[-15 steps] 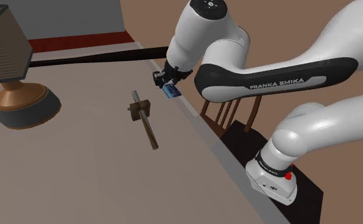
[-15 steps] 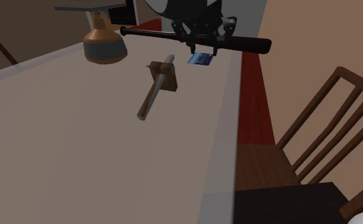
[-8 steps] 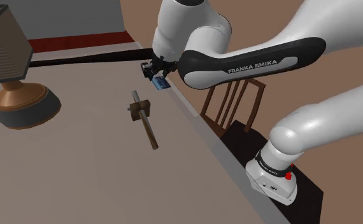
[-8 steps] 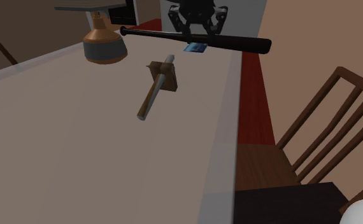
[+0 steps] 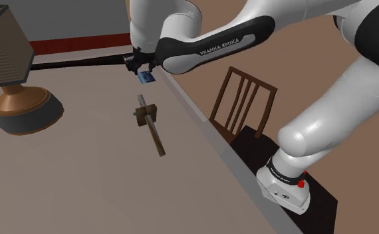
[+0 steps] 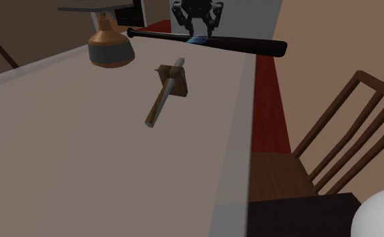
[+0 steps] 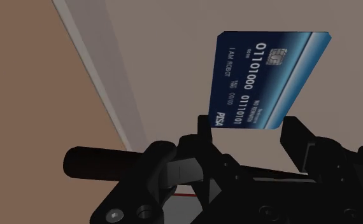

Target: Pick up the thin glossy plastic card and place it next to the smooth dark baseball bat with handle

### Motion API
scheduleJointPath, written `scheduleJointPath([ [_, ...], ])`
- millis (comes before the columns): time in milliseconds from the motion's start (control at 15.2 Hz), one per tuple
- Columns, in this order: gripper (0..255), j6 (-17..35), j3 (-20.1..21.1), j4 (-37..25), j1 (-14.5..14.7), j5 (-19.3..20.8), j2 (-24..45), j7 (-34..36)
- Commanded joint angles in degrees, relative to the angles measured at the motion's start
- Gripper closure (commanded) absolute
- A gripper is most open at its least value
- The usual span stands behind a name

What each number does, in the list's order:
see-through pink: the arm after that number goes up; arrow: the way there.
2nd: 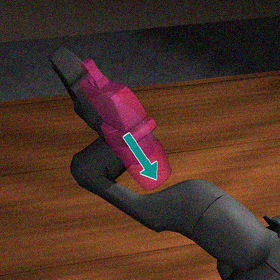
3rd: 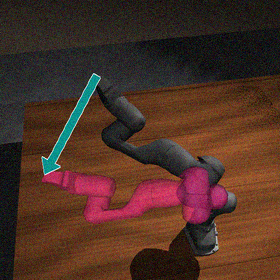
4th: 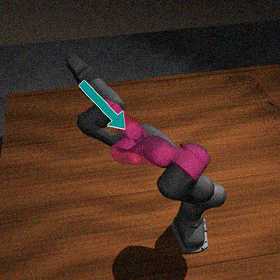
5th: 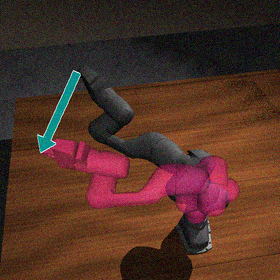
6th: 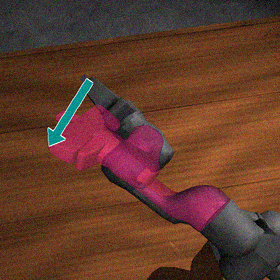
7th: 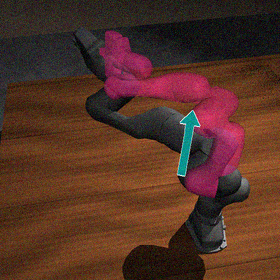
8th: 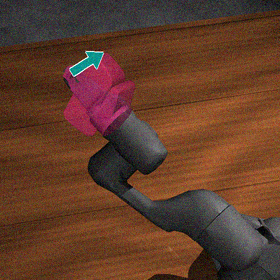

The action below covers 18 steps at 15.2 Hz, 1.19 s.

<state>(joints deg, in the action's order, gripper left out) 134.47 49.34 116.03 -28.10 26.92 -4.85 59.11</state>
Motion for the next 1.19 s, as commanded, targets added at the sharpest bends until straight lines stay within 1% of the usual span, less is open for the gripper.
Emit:
scheduleJointPath([
  [0, 255, -2.84, 2.14, -6.11, -0.65, 7.32, 7.59, 3.67],
  [66, 255, -4.51, 2.34, -9.14, 0.1, 10.47, 11.14, 4.96],
  [132, 255, -6.17, 1.99, -12.24, 1.44, 13.26, 14.53, 5.9],
  [264, 255, -9.86, 0.69, -19.62, 5.09, 18.45, 21.76, 6.92],
  [594, 255, -7.22, -0.71, -17.13, 5.84, 20.35, 22.55, 9.23],
  [1122, 255, -3.69, -2.43, -13.99, 6.82, 24.48, 24.65, 13.45],
])
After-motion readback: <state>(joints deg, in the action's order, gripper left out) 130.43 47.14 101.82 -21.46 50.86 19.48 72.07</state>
